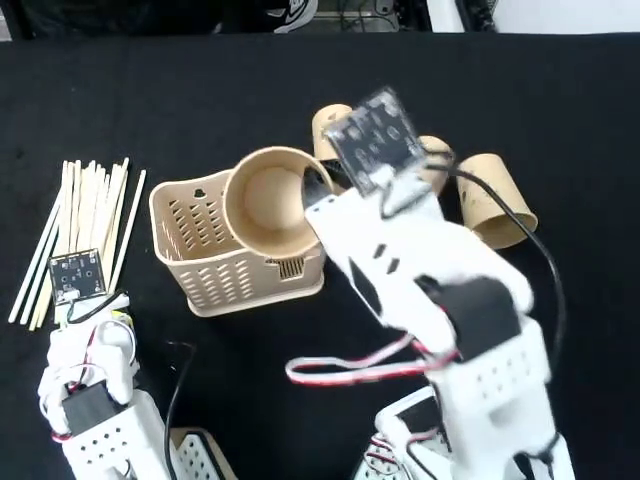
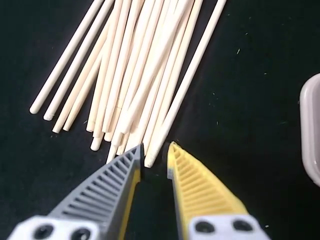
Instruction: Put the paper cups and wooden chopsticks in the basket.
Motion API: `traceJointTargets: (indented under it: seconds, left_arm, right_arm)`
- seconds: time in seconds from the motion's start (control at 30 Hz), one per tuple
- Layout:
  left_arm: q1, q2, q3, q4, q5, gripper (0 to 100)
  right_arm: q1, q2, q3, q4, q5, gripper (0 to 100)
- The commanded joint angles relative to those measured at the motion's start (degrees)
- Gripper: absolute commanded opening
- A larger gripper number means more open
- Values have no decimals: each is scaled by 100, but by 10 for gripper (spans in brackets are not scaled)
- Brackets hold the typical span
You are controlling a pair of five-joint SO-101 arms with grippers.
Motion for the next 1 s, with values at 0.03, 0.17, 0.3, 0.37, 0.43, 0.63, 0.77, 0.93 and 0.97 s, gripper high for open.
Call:
traceJointTargets:
  seconds: [0.03,0.17,0.3,0.37,0.43,0.63,0.77,0.93,0.97]
  left_arm:
    - [48,-44,4,-149,-18,102]
    - [57,-44,4,-149,-18,102]
    - [57,-44,13,-149,-18,102]
    - [57,-44,13,-149,-18,102]
    - [57,-44,13,-149,-18,102]
    - [57,-44,48,-158,-18,102]
    - [66,-44,48,-158,-18,102]
    - [66,-44,48,-158,-18,102]
    - [66,-44,48,-158,-18,102]
  right_arm:
    - [-44,426,-233,-325,-26,11]
    - [-53,576,-259,-281,35,68]
    - [-62,611,-242,-185,492,283]
    - [-62,576,-277,-149,642,338]
    - [-26,567,-444,-62,598,338]
    - [870,611,-963,712,1503,307]
    - [1811,611,101,334,2875,310]
    - [2444,611,2413,-1899,3780,308]
    - [2488,620,2826,-2365,3851,308]
